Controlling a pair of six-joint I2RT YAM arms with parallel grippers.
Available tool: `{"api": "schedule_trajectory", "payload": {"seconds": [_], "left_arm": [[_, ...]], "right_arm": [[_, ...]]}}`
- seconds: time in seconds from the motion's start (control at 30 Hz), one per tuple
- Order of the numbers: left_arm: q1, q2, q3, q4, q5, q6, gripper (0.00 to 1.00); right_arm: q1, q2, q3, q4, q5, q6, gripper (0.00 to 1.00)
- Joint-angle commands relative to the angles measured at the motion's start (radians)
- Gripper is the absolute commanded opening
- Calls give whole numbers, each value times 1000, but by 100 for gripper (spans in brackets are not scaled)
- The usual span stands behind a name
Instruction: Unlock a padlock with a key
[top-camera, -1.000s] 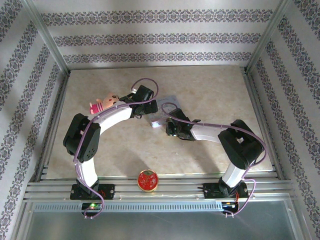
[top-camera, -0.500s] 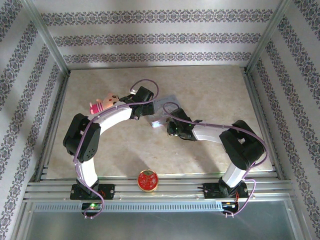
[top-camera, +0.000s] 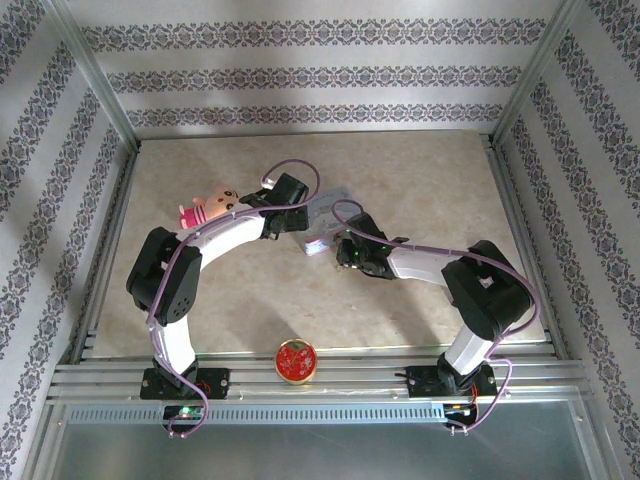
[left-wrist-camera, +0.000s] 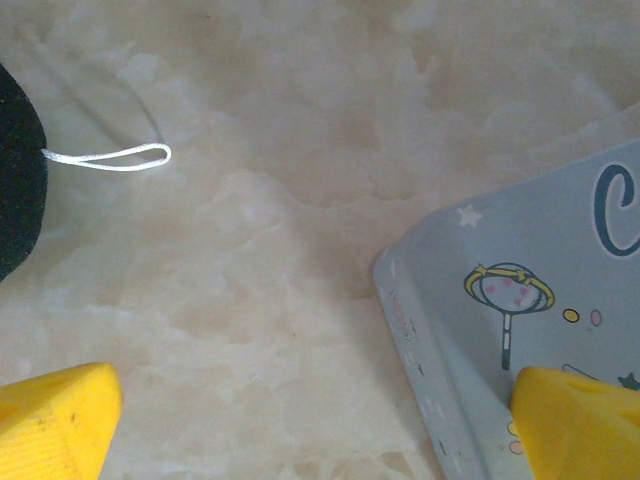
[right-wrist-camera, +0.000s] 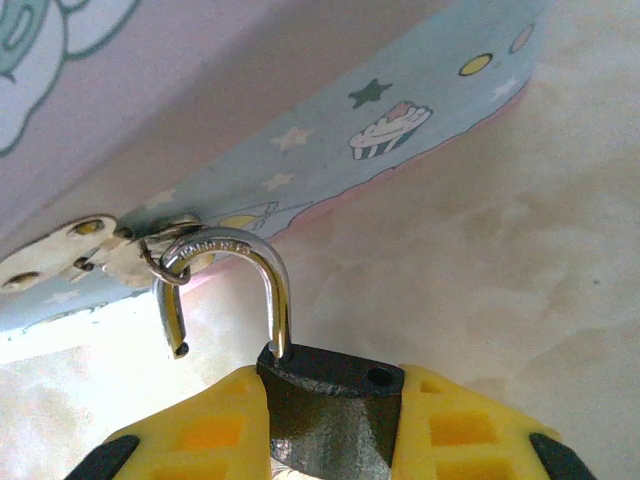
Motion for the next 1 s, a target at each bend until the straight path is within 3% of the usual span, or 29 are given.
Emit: {"api": "schedule_trajectory", "payload": {"seconds": [0.0,0.97], "left_arm": [[-22,11,-18,-73,0,31,99],[-27,35,-23,-82,25,-8,99]], "right_arm": [[-18,20,26,55,-17,49,0],[-81,24,-60,248,-59,157,0]]}}
